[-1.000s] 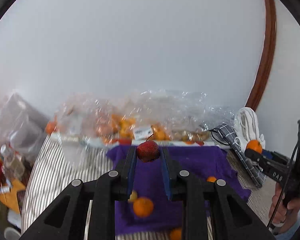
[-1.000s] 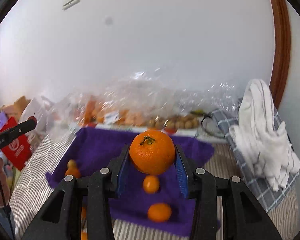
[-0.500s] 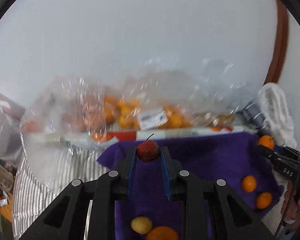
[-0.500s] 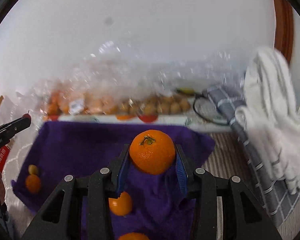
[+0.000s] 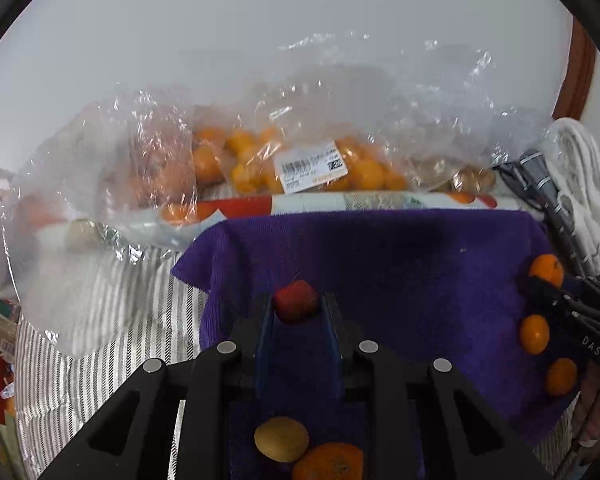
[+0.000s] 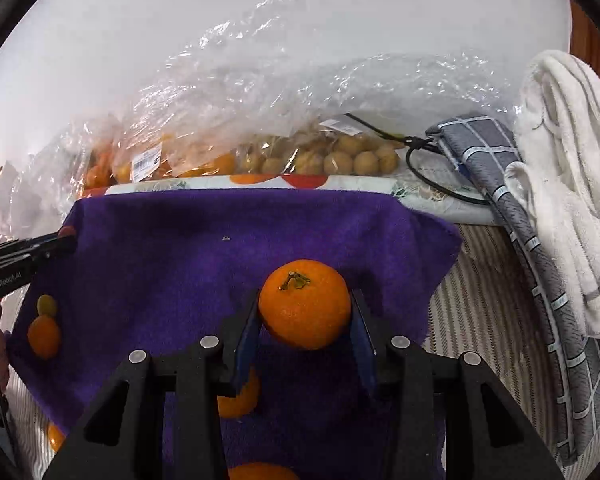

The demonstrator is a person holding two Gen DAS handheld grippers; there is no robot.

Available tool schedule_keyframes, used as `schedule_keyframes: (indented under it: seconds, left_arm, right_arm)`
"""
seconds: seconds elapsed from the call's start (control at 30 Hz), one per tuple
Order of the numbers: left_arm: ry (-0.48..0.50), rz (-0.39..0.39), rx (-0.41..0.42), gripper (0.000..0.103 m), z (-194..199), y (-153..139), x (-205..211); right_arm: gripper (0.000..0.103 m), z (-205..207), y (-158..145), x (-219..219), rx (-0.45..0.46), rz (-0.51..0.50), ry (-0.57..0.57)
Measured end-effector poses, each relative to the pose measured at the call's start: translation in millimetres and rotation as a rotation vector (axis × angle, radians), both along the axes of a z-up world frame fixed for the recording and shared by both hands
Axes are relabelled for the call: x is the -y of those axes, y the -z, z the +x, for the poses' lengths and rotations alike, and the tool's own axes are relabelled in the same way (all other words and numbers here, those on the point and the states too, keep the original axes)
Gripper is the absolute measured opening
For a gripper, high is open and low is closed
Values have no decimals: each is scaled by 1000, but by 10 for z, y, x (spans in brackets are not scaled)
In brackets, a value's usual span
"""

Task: Organize fruits
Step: 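Open the right tool onto the towel while the left tool releases the red fruit there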

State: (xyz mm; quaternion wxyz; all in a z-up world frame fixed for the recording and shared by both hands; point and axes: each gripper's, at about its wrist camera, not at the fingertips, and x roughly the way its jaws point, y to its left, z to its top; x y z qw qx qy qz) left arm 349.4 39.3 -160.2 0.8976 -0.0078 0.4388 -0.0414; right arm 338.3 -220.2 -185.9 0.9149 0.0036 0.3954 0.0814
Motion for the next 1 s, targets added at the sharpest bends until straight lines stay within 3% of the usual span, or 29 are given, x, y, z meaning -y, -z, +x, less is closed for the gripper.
schedule_keyframes:
  seconds: [0.7,0.87,1.0]
  left_arm:
    - [23,54,-97,23,46,111,115]
    - [9,55,-72,42,12,-35,105]
    - [9,52,-30,43,-74,-242,116]
  right_arm:
    - [43,15,75,-40,-58,-11,-21]
    - [47,-16,-10,-41,-50,-10,-12]
    - [57,-197,-248,-33,-10,18,16]
